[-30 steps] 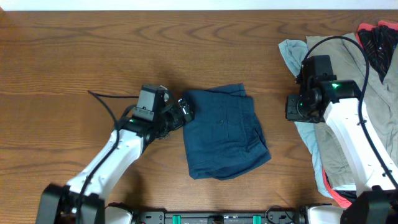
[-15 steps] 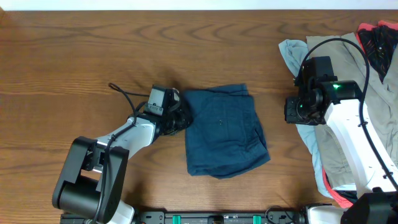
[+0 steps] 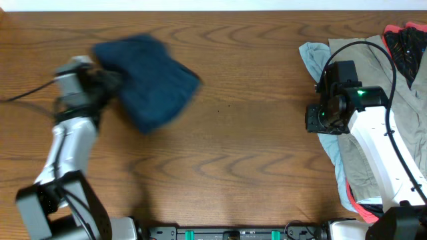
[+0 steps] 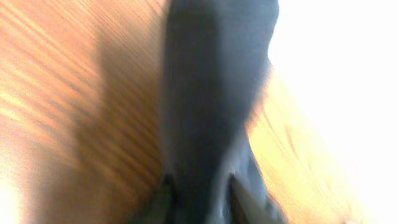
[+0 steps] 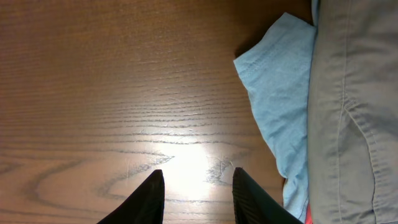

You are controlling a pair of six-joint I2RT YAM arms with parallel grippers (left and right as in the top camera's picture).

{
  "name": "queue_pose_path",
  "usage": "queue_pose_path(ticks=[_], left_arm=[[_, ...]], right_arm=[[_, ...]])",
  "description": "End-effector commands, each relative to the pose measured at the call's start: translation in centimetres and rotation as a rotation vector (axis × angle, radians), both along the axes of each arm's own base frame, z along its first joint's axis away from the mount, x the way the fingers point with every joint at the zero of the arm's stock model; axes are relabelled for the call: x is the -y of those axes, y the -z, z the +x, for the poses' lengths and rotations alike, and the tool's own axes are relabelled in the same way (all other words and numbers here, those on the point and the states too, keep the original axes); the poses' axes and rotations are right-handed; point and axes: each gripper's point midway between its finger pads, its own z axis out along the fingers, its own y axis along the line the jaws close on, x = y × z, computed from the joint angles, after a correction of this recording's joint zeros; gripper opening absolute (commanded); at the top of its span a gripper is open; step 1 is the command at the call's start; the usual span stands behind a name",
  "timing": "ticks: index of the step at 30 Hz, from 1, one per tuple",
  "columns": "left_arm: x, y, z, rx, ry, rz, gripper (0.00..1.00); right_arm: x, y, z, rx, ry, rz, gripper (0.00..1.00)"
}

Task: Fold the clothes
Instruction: 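Drag the folded shorts to the upper left of the table with the left gripper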

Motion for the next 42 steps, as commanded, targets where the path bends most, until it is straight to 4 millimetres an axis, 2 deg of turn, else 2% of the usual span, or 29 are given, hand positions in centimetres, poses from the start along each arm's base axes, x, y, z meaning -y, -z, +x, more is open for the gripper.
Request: queue_pose_path(ticks=[1, 5, 7, 9, 12, 14, 17, 19, 20, 22, 26, 29, 32, 35, 39, 42], left_arm=[[-5.7, 0.9, -2.6, -0.054, -0.150, 0.005, 0.98], [-9.3, 2.8, -6.4, -0.155, -0.268, -0.050, 0.98], [-9.7, 3.4, -7.4, -0.189, -0.287, -0.070, 0.98], [-8.8, 3.5, -7.4, -0.196, -0.244, -0.094, 0.98], [-5.9, 3.2, -6.5, -0.177, -0.131, -0.144, 0.98], [-3.4, 3.3, -6.0, -0.188, -0.051, -0.151, 0.98], [1.4, 3.9, -5.4, -0.230, 0.128, -0.071, 0.98], [5.0, 5.0, -5.6, -0.300, 0.231, 0.018, 0.98], [6.0, 5.3, -5.7, -0.318, 0.262, 0.045, 0.98], [9.3, 6.3, -6.7, -0.386, 0.367, 0.144, 0.98], [14.5, 8.2, -10.7, -0.564, 0.545, 0.336, 0.98], [16.5, 8.7, -15.0, -0.719, 0.656, 0.374, 0.98], [17.2, 8.2, -18.3, -0.822, 0.704, 0.315, 0.98], [16.9, 6.5, -20.2, -0.839, 0.713, 0.294, 0.98], [16.6, 2.5, -21.0, -0.688, 0.694, 0.329, 0.98], [16.4, -1.5, -21.4, -0.472, 0.664, 0.375, 0.98]], right_arm=[[-0.1, -0.7, 0.1, 0.019, -0.004, 0.007, 0.35], [-0.1, -0.7, 0.1, 0.019, -0.003, 0.007, 0.35], [-0.1, -0.7, 0.2, 0.019, -0.003, 0.007, 0.36], [-0.1, -0.7, 0.2, 0.021, -0.003, 0.007, 0.36], [-0.1, -0.7, 0.3, 0.024, 0.003, 0.009, 0.37], [0.0, -0.7, 0.3, 0.026, 0.029, 0.014, 0.49], [-0.3, -0.8, 0.8, 0.043, 0.045, 0.036, 0.65], [-1.1, -1.0, 1.3, 0.064, 0.035, 0.080, 0.71], [-1.4, -1.1, 1.5, 0.072, 0.032, 0.094, 0.72], [-1.7, -1.3, 2.1, 0.097, 0.022, 0.123, 0.73], [-2.9, -2.2, 3.6, 0.179, -0.138, 0.207, 0.76], [-1.3, -2.2, 3.6, 0.174, -0.091, 0.202, 0.81], [0.3, -1.9, 2.3, 0.125, -0.040, 0.202, 0.82], [1.6, -2.7, 1.3, 0.123, -0.001, 0.197, 0.82], [2.7, -5.2, -0.1, 0.195, 0.019, 0.171, 0.87], [2.5, -7.5, -1.2, 0.313, -0.013, 0.150, 0.98]])
